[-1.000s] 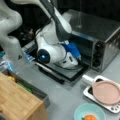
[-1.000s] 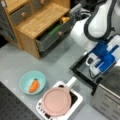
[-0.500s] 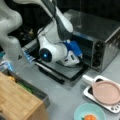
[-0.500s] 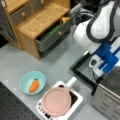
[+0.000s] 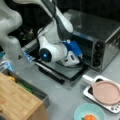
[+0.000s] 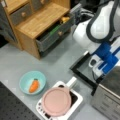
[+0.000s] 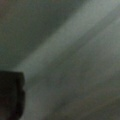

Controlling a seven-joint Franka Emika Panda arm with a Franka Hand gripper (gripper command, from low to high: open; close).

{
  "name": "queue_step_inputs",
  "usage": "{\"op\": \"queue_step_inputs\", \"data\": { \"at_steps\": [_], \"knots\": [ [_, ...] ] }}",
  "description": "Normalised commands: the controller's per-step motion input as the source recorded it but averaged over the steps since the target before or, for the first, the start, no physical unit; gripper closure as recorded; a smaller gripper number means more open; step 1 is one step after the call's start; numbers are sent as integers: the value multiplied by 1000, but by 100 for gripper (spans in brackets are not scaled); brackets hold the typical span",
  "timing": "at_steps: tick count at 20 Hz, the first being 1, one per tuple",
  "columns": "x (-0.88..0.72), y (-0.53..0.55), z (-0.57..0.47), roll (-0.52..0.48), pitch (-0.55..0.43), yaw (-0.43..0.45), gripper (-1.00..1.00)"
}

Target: Open the microwave oven door. Pull out the microwave oven tray. Pick up the bowl. Place the bowl on the microwave tray.

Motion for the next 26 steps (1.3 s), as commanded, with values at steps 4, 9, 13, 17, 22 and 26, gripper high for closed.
{"op": "queue_step_inputs", "data": {
  "at_steps": [4,9,13,17,22,26],
  "knots": [
    [59,-30,-154,139,-71,-103,100],
    [46,-35,-145,115,-91,-76,100],
    [39,-112,-109,77,-62,-63,100],
    [50,-250,-59,31,-34,-22,100],
    [50,-367,8,-14,7,46,100],
    [70,-378,45,-62,20,98,100]
  ]
}}
